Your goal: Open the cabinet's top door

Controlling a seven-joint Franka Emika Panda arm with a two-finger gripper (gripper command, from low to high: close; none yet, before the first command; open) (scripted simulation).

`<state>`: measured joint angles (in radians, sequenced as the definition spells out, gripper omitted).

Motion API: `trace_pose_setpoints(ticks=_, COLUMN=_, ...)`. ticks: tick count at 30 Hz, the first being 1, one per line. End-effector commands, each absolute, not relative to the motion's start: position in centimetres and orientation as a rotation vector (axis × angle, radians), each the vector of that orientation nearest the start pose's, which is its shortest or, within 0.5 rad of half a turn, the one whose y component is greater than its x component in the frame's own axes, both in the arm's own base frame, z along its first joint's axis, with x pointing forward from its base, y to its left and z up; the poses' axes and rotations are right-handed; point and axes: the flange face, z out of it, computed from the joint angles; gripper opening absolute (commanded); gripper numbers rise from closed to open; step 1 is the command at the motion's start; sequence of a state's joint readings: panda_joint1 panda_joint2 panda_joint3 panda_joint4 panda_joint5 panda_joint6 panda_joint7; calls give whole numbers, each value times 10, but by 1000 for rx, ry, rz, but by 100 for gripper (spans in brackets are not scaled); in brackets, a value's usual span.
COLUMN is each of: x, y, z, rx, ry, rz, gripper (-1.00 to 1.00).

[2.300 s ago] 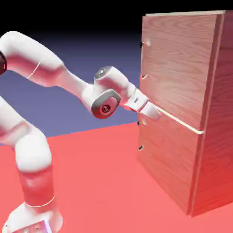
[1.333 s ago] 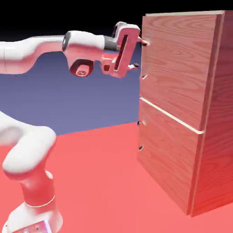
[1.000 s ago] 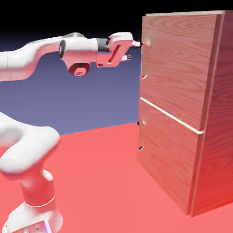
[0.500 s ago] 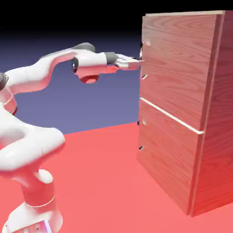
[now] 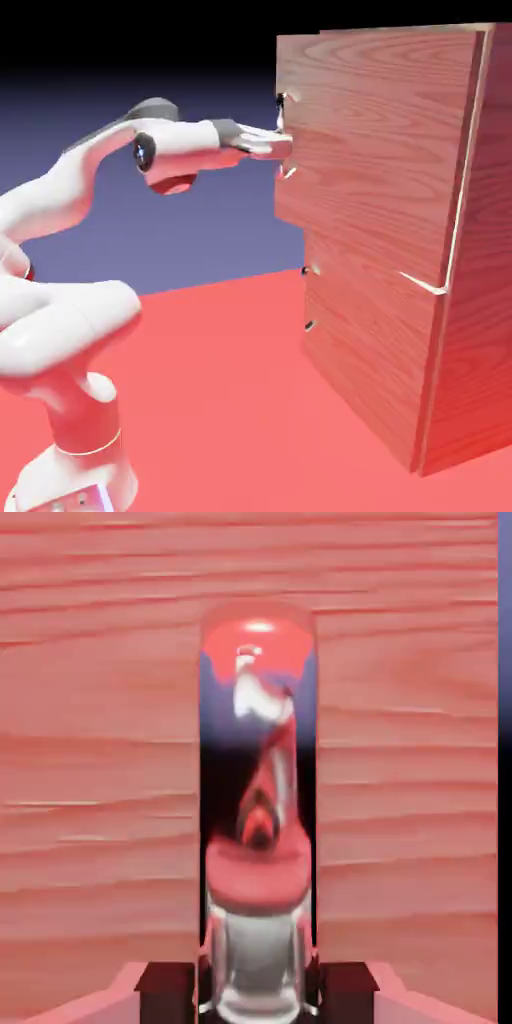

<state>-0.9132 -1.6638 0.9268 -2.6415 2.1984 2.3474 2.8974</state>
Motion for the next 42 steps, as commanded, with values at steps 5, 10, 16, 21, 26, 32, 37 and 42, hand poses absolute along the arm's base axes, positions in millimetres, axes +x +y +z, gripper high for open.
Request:
trace_pose_setpoints(ticks=5, x=277, y=119, z=579, rx=360, ry=1601, rz=877, gripper=-100)
trace_pose_setpoints(ticks=10, x=240, y=82, z=579, rx=259, ry=1638, rz=975, gripper=-100)
trace_pose_setpoints(ticks=16, x=210, y=45, z=579, rx=164, ry=1668, rz=1063, gripper=-100)
trace_pose_setpoints(ticks=21, x=194, y=21, z=579, rx=105, ry=1685, rz=1116, gripper=-100)
trace_pose_setpoints(ticks=26, x=177, y=-12, z=579, rx=29, ry=1703, rz=1184, gripper=-100)
trace_pose_setpoints(ticks=32, x=158, y=-57, z=579, rx=-74, ry=1725, rz=1272, gripper=-100)
trace_pose_setpoints(ticks=37, x=147, y=-95, z=579, rx=-160, ry=1739, rz=1343, gripper=-100)
trace_pose_setpoints(ticks=42, x=140, y=-136, z=579, rx=-252, ry=1751, rz=1416, gripper=-100)
